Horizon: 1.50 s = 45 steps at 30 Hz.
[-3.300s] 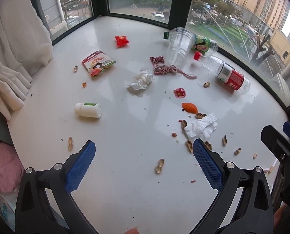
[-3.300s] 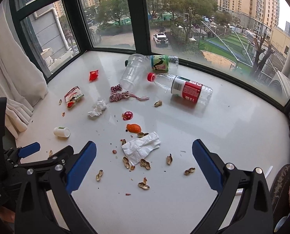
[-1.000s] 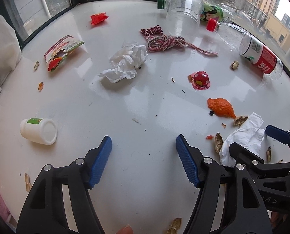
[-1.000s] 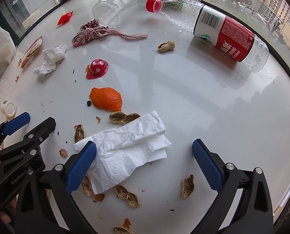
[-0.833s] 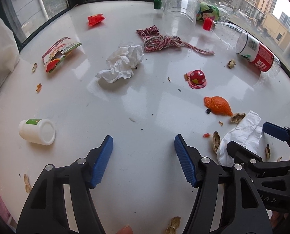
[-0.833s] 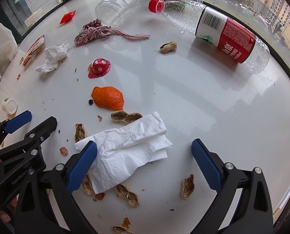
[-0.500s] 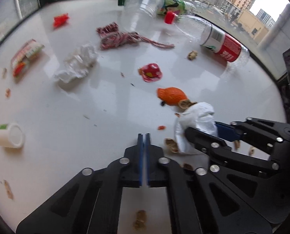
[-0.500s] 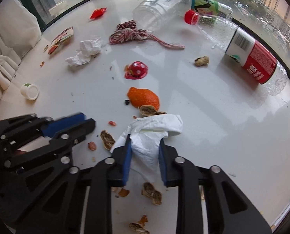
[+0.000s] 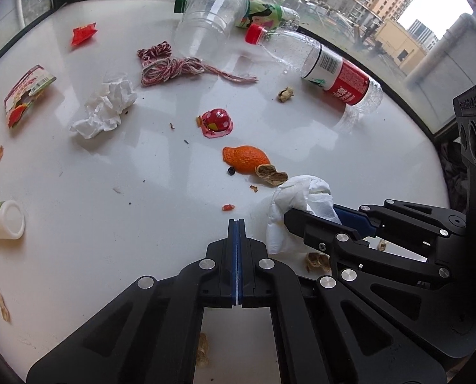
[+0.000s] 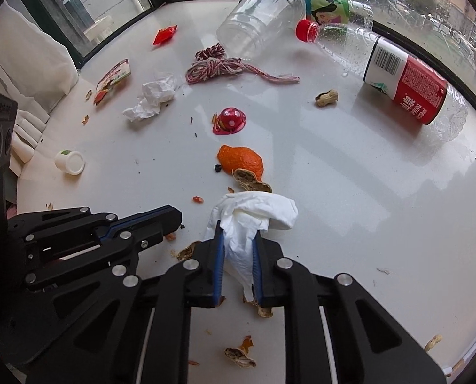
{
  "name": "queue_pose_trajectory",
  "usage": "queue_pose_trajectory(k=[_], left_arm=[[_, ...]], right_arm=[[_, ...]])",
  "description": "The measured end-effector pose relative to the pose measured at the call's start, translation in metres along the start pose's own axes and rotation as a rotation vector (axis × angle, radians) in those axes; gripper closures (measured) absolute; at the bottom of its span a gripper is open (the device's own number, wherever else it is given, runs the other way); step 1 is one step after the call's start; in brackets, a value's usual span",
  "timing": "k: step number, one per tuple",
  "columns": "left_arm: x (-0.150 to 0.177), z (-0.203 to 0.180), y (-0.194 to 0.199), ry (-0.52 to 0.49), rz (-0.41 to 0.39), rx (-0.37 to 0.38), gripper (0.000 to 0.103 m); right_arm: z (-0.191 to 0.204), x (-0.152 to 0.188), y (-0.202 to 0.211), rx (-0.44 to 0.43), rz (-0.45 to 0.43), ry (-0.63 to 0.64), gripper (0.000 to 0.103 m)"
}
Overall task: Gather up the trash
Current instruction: 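Close the right tool on the white tissue and lift it, then carry the held tissue with the right tool over the trash bin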
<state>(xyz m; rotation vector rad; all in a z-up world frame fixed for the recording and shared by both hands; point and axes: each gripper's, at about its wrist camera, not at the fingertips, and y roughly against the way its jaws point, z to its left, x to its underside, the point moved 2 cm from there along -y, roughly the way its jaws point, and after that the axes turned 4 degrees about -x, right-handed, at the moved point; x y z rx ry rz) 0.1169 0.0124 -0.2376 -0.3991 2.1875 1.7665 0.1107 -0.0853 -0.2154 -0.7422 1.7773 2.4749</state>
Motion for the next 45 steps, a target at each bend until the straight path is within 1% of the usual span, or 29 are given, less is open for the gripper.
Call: queue_pose_trajectory(k=[6, 12, 18, 25, 31, 38, 42, 45], left_arm=[[-0.003, -0.006, 0.033, -0.019, -0.051, 0.02, 0.103], [0.007, -0.014, 0.087, -0.049, -0.149, 0.015, 0.103], [0.041, -0.012, 0.147, -0.015, -0.24, -0.005, 0.103], [0.098, -0.008, 0.204, 0.063, -0.311, -0.058, 0.103], [0.132, -0.009, 0.23, 0.092, -0.348, -0.106, 0.103], [0.146, -0.012, 0.249, 0.114, -0.385, -0.127, 0.103], [0.156, -0.002, 0.255, 0.139, -0.39, -0.149, 0.103], [0.167, 0.01, 0.262, 0.179, -0.394, -0.174, 0.103]], right_arm=[[0.013, 0.002, 0.037, 0.013, -0.067, 0.025, 0.087], [0.042, 0.016, 0.086, 0.023, -0.151, 0.063, 0.087], [0.086, 0.042, 0.129, 0.011, -0.22, 0.142, 0.087], [0.127, 0.077, 0.158, -0.034, -0.24, 0.275, 0.087], [0.148, 0.097, 0.173, -0.068, -0.253, 0.352, 0.087], [0.161, 0.11, 0.186, -0.09, -0.275, 0.398, 0.087], [0.174, 0.114, 0.183, -0.114, -0.266, 0.424, 0.087], [0.19, 0.117, 0.18, -0.137, -0.256, 0.461, 0.087]])
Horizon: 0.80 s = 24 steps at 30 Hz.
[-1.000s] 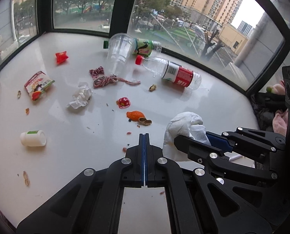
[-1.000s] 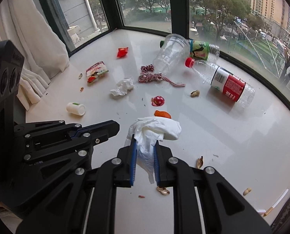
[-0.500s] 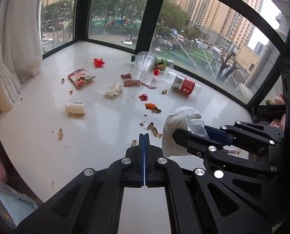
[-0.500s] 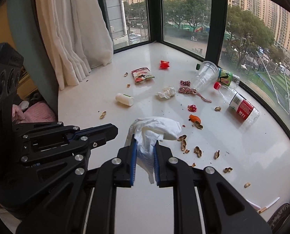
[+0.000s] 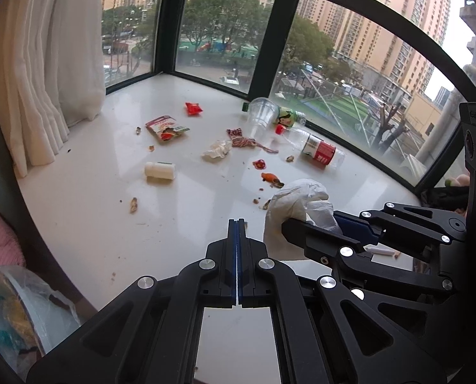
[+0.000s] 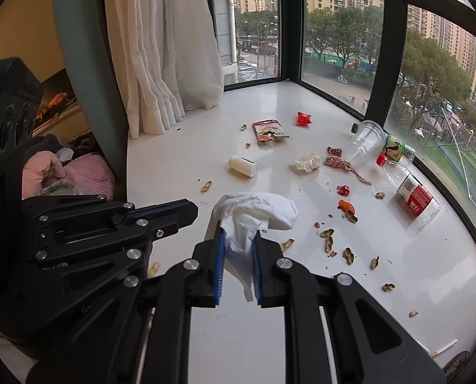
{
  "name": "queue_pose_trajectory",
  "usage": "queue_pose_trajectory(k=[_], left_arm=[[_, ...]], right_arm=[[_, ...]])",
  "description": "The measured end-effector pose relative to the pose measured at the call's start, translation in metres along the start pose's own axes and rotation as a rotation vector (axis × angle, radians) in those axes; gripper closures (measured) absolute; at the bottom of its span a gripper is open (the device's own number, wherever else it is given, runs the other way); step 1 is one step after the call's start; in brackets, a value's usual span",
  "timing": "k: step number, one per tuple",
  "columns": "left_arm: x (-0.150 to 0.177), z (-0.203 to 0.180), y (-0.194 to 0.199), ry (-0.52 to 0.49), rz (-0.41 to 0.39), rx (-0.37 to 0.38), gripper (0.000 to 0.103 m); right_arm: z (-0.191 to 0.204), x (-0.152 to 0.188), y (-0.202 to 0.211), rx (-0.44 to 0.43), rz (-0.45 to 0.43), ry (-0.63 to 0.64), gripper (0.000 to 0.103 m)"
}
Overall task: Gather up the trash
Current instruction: 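Carry the held tissue with the right tool over the trash bin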
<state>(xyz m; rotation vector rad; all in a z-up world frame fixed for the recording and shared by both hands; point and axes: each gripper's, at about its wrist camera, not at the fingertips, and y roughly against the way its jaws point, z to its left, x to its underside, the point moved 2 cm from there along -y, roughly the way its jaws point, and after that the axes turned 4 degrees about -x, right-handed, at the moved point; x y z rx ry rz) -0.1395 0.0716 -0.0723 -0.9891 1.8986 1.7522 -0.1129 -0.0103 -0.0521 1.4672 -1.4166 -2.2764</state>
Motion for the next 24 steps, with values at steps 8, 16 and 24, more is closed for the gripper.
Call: queue_pose_trajectory(k=[8, 16, 24], left_arm=[[0.016, 0.058, 0.028, 0.123, -0.023, -0.12, 0.103], [0.035, 0.12, 0.06, 0.248, -0.052, -0.266, 0.103], [0.057, 0.169, 0.093, 0.369, -0.072, -0.402, 0.103]], right_arm=[[0.057, -0.014, -0.024, -0.119, 0.021, 0.118, 0.087], [0.12, -0.027, -0.045, -0.245, 0.039, 0.247, 0.087], [0.181, -0.031, -0.059, -0.364, 0.058, 0.377, 0.087]])
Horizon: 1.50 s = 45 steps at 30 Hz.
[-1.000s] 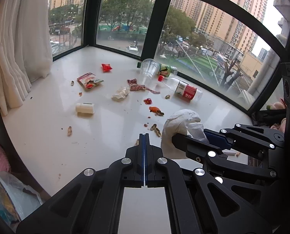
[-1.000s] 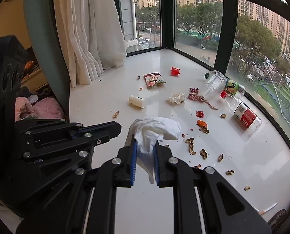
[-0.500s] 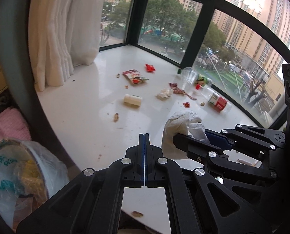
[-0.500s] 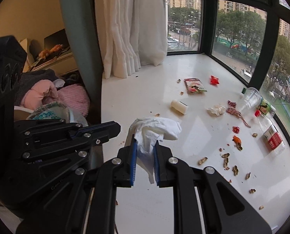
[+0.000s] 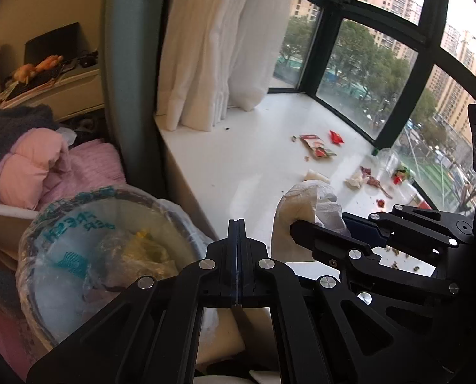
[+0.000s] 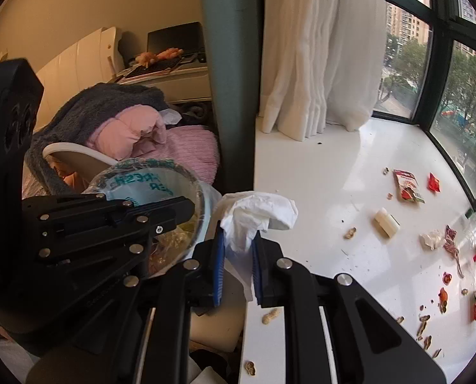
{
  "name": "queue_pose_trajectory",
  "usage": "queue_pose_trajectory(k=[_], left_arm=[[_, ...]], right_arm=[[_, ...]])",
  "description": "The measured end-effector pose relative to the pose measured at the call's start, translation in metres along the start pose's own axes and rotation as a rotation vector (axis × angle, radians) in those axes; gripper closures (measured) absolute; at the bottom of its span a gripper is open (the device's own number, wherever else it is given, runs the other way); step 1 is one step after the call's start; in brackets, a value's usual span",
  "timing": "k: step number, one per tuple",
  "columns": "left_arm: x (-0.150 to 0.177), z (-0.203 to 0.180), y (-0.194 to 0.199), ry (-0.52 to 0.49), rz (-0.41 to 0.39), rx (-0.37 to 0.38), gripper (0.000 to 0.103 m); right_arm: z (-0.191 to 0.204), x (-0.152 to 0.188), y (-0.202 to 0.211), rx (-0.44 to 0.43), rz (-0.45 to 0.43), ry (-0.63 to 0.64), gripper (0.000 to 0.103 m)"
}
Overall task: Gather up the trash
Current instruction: 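Carry the held tissue with the right tool over the trash bin, then open the right tool to drop the tissue into the bin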
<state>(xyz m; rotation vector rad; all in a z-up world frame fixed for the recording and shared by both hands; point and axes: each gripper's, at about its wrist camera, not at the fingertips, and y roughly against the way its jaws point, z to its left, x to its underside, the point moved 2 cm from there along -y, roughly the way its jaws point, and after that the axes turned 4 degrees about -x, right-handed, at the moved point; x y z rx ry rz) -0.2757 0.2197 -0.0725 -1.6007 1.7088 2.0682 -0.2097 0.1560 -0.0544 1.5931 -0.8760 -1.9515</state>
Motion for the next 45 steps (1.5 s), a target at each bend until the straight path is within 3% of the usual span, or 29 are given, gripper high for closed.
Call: queue_pose_trajectory(k=[8, 22, 44, 45], left_arm=[[0.004, 0.047, 0.012, 0.107, -0.014, -0.104, 0.103], [0.005, 0.101, 0.024, 0.211, -0.025, -0.268, 0.103], [0.008, 0.12, 0.021, 0.244, -0.006, -0.343, 0.102], [0.008, 0.12, 0.021, 0.245, -0.003, -0.345, 0.099]], right_arm=[[0.028, -0.017, -0.022, -0.08, 0.025, 0.093, 0.087], [0.069, -0.036, -0.058, -0.187, 0.047, 0.218, 0.087], [0.089, -0.037, -0.079, -0.243, 0.071, 0.292, 0.087], [0.089, -0.037, -0.079, -0.238, 0.072, 0.294, 0.083]])
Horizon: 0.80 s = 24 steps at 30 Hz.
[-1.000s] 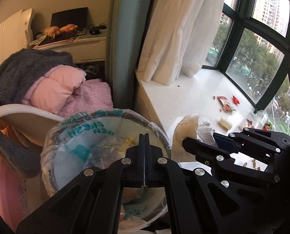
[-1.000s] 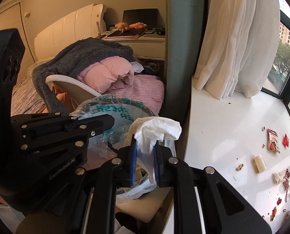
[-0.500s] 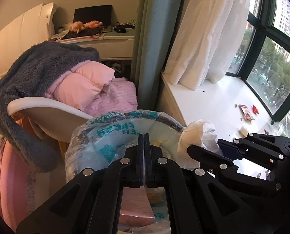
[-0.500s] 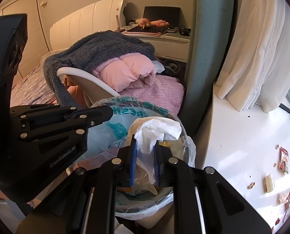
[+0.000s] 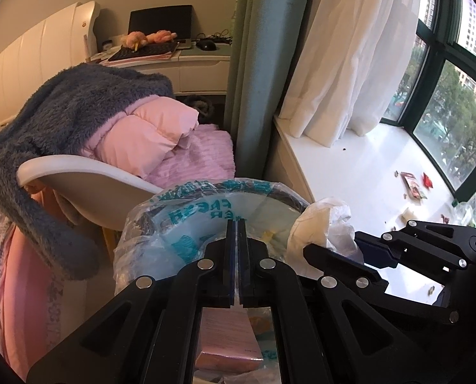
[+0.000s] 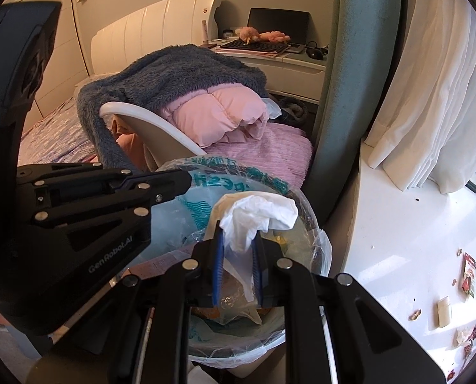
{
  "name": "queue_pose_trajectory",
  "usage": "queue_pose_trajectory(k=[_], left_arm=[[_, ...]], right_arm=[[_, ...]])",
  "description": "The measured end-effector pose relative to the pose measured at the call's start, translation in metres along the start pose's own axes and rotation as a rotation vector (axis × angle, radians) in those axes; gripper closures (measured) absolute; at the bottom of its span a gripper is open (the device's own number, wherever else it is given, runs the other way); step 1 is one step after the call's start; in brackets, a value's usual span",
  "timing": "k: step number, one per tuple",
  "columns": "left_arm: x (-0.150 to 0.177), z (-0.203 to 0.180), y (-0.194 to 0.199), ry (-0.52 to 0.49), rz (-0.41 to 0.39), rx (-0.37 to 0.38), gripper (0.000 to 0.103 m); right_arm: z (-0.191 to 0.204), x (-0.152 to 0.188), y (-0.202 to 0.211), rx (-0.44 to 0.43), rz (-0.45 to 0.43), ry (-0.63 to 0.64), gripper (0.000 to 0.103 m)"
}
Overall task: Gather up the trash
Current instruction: 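Open the right tool to drop the tissue into the bin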
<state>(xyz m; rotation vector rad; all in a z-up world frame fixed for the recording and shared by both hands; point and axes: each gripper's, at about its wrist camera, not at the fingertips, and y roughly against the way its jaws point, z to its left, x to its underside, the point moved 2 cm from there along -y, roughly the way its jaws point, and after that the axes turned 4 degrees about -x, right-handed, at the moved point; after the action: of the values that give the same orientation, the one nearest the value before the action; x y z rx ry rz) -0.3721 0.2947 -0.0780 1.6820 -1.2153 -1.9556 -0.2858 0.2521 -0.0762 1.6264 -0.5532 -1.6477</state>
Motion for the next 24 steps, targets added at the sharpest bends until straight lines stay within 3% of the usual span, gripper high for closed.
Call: queue_pose_trajectory(k=[1, 3, 4, 5, 9, 12, 24], left_arm=[[0.0, 0.0, 0.0, 0.002, 0.006, -0.003, 0.085], [-0.001, 0.004, 0.0, 0.032, 0.013, -0.027, 0.053], [-0.001, 0.007, 0.001, 0.053, 0.016, -0.027, 0.031], [-0.001, 0.01, 0.003, 0.078, 0.009, -0.027, 0.026], [0.0, 0.018, 0.004, 0.147, 0.015, -0.02, 0.025], [0.002, 0.019, 0.005, 0.144, 0.017, -0.041, 0.024], [0.005, 0.015, 0.013, 0.12, -0.009, -0.06, 0.024]], right_arm=[[0.0, 0.0, 0.0, 0.013, -0.001, 0.002, 0.079], [-0.001, 0.002, 0.0, 0.019, 0.004, 0.0, 0.058], [-0.001, 0.003, 0.001, 0.018, -0.004, -0.007, 0.053], [-0.002, 0.004, 0.003, 0.023, -0.015, -0.009, 0.046], [-0.002, 0.002, 0.005, 0.036, -0.029, 0.003, 0.041], [-0.004, 0.003, 0.004, 0.041, -0.02, -0.007, 0.037], [-0.008, 0.007, 0.01, 0.046, -0.023, -0.028, 0.037]])
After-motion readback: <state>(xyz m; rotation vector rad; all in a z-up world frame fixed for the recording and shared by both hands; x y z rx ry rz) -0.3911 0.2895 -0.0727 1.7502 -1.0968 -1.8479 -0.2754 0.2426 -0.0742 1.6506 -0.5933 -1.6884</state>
